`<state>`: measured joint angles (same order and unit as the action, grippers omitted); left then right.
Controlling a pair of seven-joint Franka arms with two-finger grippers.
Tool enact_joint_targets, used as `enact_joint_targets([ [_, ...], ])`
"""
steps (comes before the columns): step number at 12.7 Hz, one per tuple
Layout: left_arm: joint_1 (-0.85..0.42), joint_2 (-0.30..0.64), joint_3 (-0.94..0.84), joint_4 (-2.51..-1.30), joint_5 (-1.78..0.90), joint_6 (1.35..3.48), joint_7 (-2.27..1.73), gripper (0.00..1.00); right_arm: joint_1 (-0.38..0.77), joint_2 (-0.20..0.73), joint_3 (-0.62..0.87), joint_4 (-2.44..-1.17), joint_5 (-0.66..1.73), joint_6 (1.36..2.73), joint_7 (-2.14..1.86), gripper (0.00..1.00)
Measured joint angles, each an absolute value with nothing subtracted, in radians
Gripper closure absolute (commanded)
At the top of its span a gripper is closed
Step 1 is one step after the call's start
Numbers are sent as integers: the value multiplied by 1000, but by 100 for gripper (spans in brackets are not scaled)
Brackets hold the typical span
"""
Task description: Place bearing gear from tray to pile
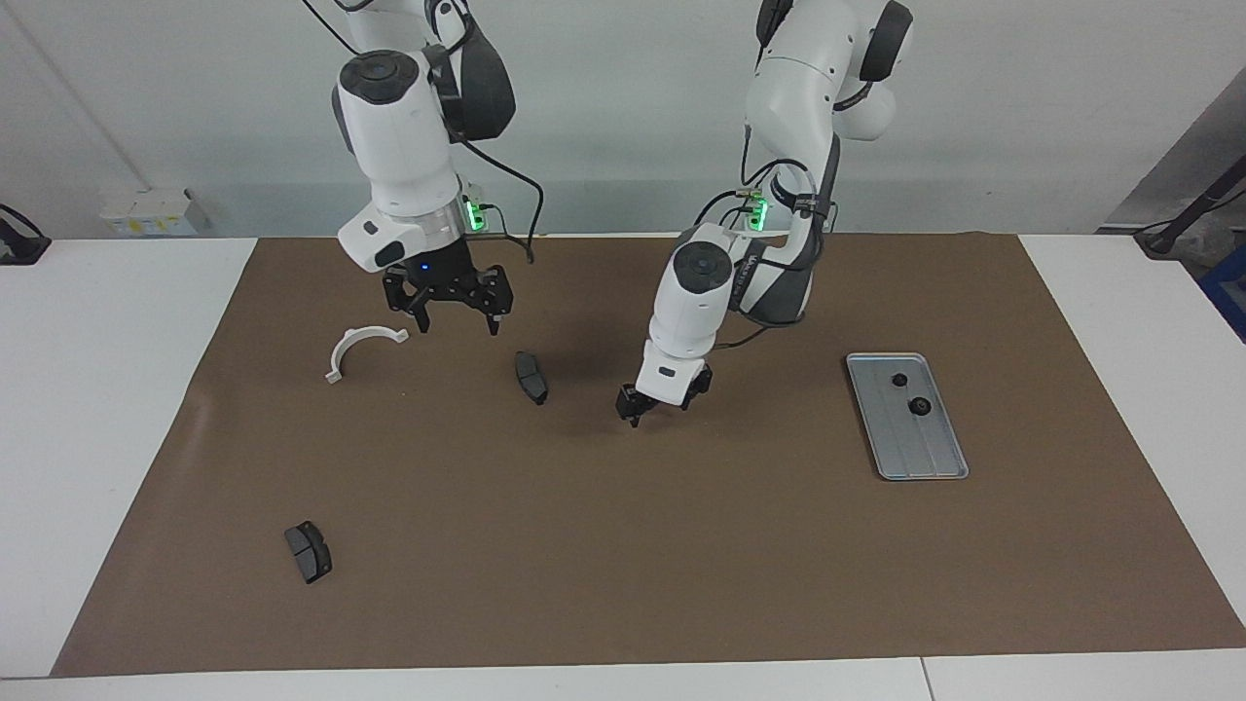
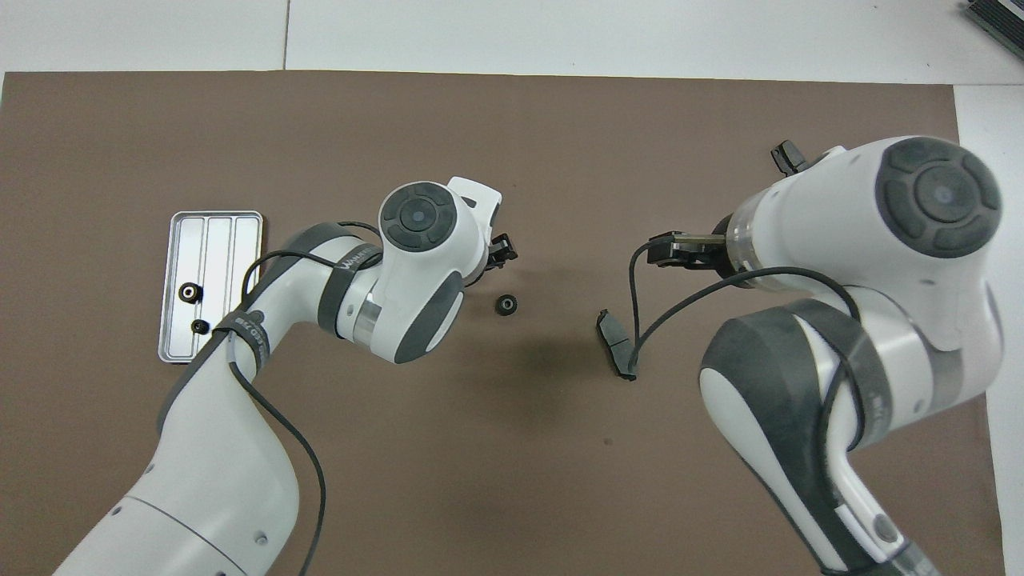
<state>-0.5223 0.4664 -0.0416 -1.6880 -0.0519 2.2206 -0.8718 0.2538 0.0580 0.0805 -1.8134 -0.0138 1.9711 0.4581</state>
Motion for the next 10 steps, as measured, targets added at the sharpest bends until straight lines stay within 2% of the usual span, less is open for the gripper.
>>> enact_joint_targets([
  [5, -320, 381, -37, -1681, -37, 2062, -595, 8, 428, 180, 81, -1787, -34, 2067, 666, 0],
  [10, -81, 305, -36, -1736, -36, 1982, -149, 16, 493, 347, 81, -1686, -105, 2127, 725, 0],
])
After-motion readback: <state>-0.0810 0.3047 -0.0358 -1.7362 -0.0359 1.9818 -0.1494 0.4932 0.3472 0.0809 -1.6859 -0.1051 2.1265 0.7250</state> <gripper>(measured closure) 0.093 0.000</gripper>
